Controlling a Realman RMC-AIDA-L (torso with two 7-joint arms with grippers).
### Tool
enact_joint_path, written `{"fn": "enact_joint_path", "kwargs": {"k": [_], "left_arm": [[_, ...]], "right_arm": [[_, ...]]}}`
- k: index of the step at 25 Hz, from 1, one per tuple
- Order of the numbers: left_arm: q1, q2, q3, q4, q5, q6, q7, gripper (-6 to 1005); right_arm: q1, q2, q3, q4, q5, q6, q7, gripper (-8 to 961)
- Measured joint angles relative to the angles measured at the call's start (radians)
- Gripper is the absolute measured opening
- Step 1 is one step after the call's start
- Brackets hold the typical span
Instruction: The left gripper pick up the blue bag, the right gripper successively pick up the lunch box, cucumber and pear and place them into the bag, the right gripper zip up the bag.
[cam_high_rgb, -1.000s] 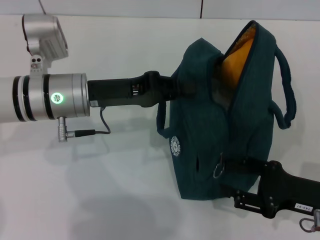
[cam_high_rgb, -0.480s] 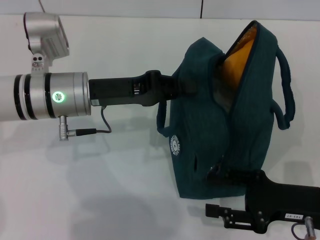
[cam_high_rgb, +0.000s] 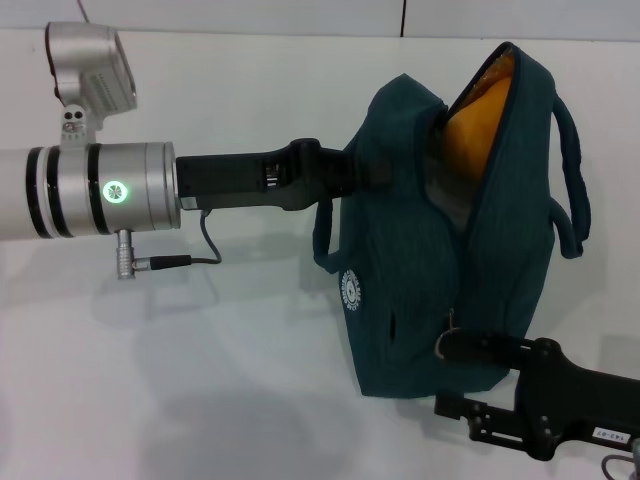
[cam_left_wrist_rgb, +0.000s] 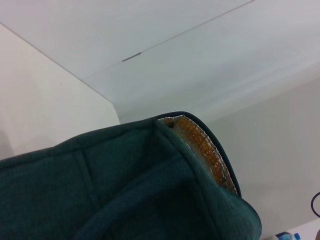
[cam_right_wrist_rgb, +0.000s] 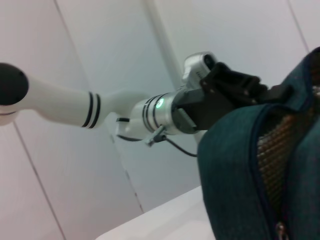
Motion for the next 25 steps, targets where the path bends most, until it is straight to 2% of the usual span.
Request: {"fn": "enact_joint_path", "kwargs": {"k": [4,17,25], "left_arm": [[0.0,0.0,-0.001,-0.002,0.0,0.0,0.0,37],[0.006,0.0,0.002,-0.005,-0.02,0.011,0.0,38],[0.009,0.001,-0.002,-0.005,-0.022,0.012,0.0,38]], "right_arm": [[-0.018,-0.002,0.0,-0.004,0.022,0.0,0.009,635],[-0.009,-0.001,0.0,-0.009,0.026,-0.005,0.024,644],[-0.062,-0.009,0.006,-0.009,0.042,-0.047,0.008,645]]}}
